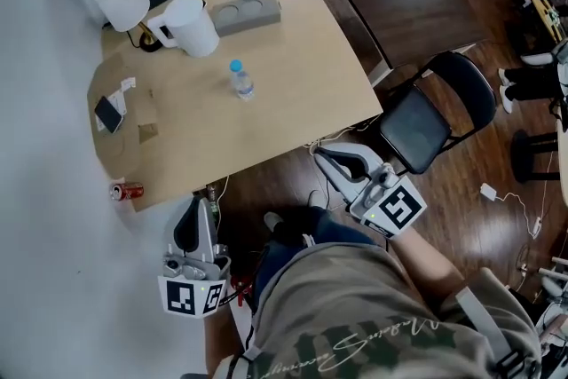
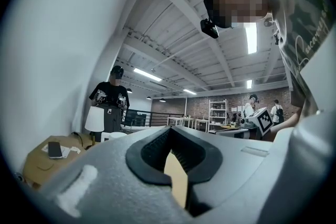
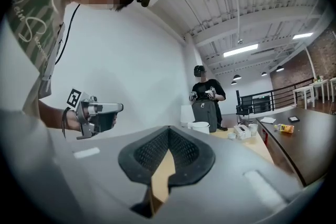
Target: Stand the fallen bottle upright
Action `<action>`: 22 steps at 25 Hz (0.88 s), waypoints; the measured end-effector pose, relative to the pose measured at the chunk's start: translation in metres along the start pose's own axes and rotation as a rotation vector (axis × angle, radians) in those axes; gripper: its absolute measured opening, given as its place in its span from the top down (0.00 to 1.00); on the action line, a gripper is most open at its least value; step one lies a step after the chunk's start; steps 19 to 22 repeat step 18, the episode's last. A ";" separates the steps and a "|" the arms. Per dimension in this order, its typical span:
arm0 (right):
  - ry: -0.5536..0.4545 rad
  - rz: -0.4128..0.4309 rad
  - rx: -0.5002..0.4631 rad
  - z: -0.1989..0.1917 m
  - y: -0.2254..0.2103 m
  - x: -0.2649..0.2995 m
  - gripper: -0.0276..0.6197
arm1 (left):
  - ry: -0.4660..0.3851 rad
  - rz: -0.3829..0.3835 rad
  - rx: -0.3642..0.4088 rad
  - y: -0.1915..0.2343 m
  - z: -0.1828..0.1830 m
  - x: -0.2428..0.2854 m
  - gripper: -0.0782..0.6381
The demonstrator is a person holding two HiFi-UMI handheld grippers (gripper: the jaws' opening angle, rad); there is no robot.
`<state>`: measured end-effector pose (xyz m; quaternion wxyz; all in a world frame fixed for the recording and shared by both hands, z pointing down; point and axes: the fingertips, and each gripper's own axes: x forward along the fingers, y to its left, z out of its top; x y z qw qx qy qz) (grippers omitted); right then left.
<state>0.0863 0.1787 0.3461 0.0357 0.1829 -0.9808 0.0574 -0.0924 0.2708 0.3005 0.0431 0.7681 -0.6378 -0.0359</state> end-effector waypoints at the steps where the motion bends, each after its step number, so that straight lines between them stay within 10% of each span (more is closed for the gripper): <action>1: -0.001 0.002 0.002 0.001 0.003 0.002 0.95 | -0.003 -0.007 0.002 -0.001 0.001 -0.003 0.89; 22: -0.010 0.006 -0.058 0.017 0.019 0.005 0.95 | -0.017 -0.001 -0.018 0.000 0.007 -0.024 0.89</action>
